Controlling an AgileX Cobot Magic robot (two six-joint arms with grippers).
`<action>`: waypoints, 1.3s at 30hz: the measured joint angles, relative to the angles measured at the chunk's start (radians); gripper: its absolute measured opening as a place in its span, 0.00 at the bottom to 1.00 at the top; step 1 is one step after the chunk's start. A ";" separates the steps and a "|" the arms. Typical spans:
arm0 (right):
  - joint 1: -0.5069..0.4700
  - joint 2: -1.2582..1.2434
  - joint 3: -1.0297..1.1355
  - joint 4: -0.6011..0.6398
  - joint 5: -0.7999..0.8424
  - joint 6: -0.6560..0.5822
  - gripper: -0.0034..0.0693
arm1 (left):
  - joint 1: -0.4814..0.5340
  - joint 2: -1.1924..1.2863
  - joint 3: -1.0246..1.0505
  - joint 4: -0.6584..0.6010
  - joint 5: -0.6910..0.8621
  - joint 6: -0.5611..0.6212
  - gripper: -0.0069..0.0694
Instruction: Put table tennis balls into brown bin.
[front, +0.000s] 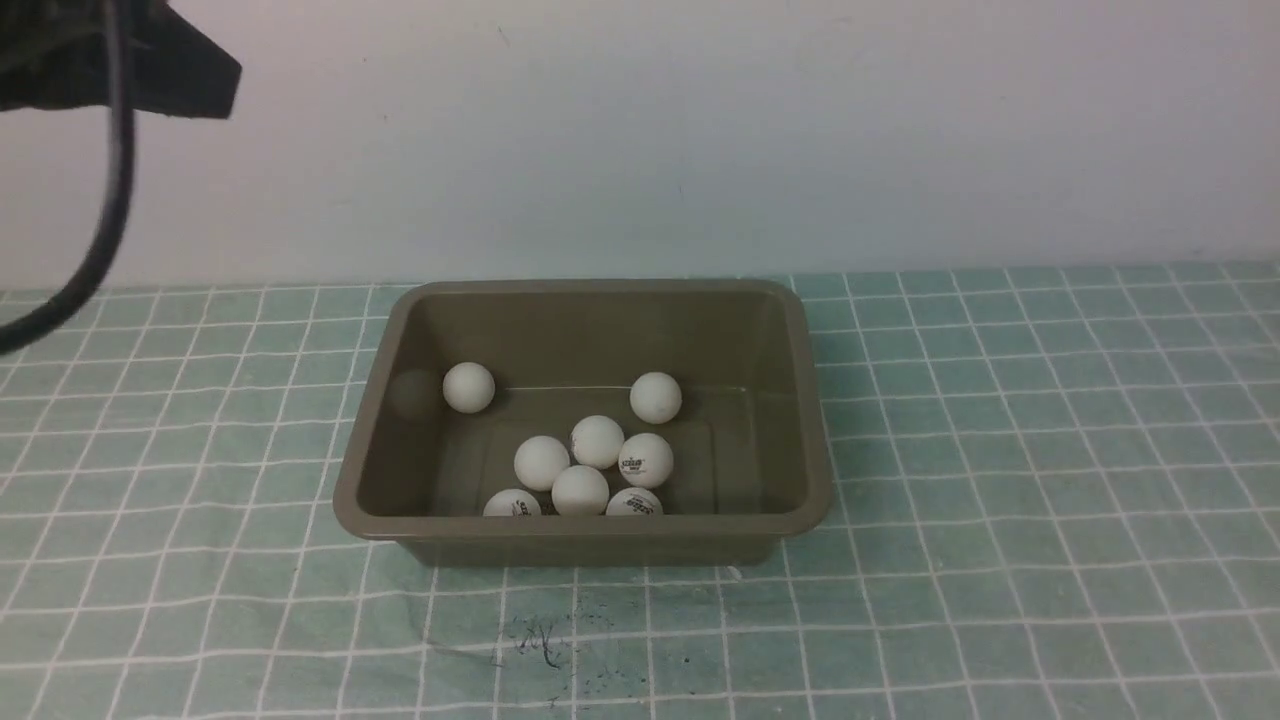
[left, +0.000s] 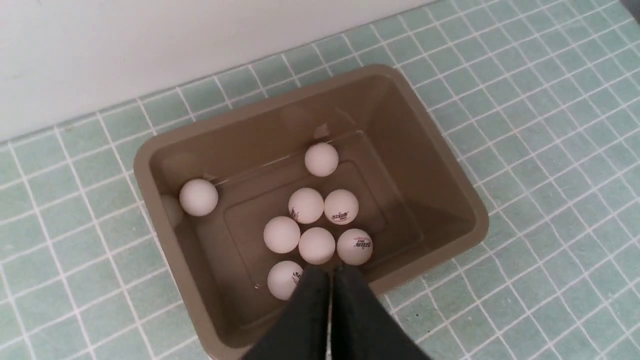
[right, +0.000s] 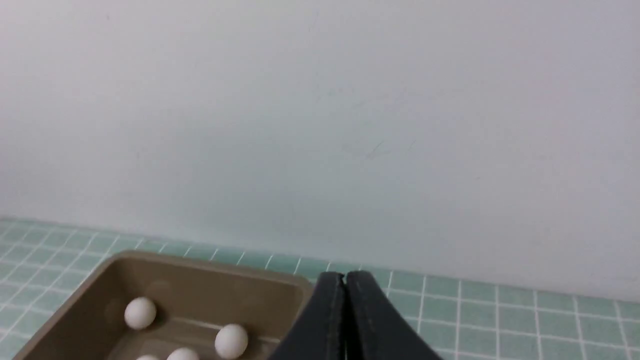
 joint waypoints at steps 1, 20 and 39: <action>0.000 -0.058 0.054 -0.014 -0.038 0.004 0.03 | 0.000 -0.017 0.000 0.000 0.000 0.002 0.08; 0.000 -0.578 0.474 -0.080 -0.370 0.060 0.03 | 0.000 -0.442 0.235 -0.025 -0.131 -0.023 0.08; 0.000 -0.578 0.475 -0.084 -0.370 0.060 0.03 | 0.000 -1.006 0.779 -0.029 -0.307 -0.023 0.08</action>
